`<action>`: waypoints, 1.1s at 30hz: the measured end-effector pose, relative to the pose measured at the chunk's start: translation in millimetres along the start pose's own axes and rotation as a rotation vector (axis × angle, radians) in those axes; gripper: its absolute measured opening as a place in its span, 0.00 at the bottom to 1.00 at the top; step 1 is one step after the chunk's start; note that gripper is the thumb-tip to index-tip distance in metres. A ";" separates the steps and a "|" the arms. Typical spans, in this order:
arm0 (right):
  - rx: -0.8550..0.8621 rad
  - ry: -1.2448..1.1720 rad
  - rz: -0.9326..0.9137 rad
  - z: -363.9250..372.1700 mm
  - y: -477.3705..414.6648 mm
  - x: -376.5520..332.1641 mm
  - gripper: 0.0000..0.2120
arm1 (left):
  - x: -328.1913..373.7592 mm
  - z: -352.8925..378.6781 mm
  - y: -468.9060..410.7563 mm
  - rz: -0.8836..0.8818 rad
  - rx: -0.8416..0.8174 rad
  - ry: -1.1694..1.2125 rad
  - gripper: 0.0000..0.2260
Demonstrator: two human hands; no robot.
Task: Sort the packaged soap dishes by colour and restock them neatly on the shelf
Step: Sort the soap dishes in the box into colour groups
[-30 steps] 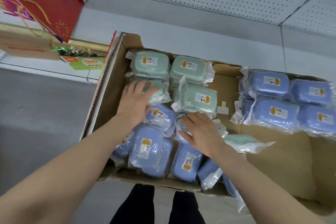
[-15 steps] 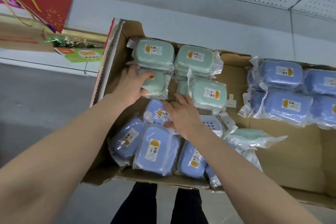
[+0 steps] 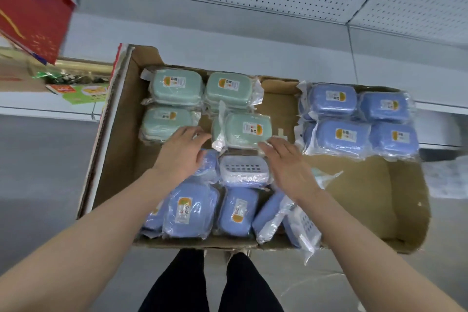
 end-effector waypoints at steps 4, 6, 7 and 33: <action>-0.205 -0.043 0.094 1.8 53.7 44.0 0.31 | 52.3 23.5 13.8 0.010 -0.078 0.012 0.22; -0.279 -0.085 0.140 7.5 78.0 54.3 0.29 | 56.9 34.4 28.3 -0.063 -0.129 -0.022 0.26; -0.301 -0.083 0.149 11.1 85.7 57.0 0.30 | 58.3 39.6 36.6 -0.091 -0.155 -0.035 0.27; -0.733 -0.652 0.626 55.1 118.4 100.0 0.41 | 111.5 52.6 -62.8 -0.088 -0.093 -0.189 0.42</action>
Point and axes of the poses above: each hand's wrist, its own y-axis away from the middle knuckle, its own z-axis out of the palm, x = y × z, the point moved 9 cm from there along -y, towards the middle knuckle, and after that the axes turned 6 degrees about x, right-handed, at the moved point
